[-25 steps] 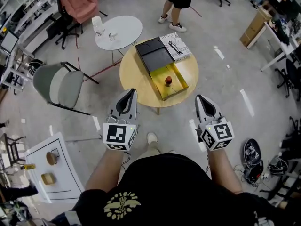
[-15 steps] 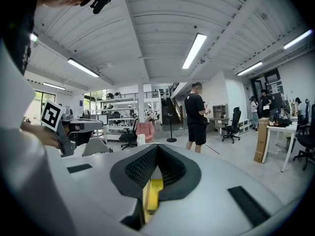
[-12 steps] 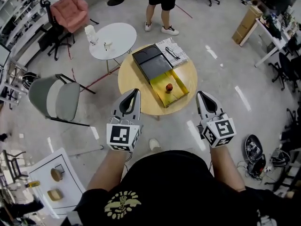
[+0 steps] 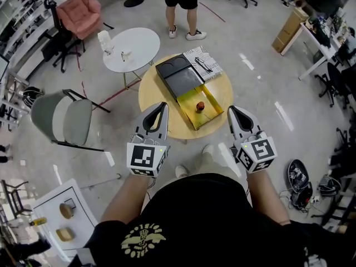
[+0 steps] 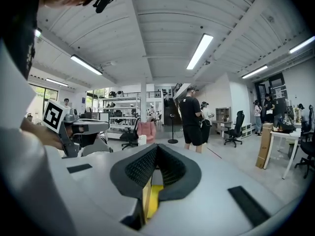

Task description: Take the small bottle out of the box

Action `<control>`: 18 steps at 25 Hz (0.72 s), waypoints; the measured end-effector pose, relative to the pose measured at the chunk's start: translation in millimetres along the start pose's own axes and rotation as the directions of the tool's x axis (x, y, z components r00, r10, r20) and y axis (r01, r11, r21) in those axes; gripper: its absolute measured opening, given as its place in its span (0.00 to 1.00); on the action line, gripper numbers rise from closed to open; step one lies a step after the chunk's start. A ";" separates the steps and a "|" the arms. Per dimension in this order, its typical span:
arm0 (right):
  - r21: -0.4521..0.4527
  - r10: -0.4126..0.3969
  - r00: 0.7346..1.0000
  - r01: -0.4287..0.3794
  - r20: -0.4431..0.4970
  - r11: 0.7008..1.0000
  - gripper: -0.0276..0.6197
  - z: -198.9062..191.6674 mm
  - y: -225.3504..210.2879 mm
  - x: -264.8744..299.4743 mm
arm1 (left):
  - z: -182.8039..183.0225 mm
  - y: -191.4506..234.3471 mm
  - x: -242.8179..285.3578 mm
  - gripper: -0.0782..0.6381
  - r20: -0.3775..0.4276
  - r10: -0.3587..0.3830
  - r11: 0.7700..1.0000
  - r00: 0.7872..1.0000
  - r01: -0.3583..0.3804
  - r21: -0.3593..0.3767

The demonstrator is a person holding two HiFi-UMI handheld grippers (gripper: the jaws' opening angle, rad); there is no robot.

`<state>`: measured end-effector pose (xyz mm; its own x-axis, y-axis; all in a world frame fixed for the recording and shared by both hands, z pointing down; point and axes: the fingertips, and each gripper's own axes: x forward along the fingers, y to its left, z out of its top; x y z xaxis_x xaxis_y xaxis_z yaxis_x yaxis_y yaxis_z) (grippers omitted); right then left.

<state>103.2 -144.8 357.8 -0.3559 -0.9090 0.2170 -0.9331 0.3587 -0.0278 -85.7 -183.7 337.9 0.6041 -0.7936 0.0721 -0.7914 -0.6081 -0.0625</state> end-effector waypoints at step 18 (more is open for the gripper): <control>-0.030 0.220 0.974 -0.222 -0.049 0.975 0.07 -8.8 -20.2 91.9 | -3.4 33.6 70.6 0.13 -0.024 0.118 0.993 0.993 -0.118 0.010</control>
<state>89.8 -233.7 386.9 -0.5498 -0.7960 0.2532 -0.8287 0.5578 -0.0460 -70.0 -260.1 344.3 0.5043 -0.8591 0.0878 -0.8560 -0.5107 -0.0804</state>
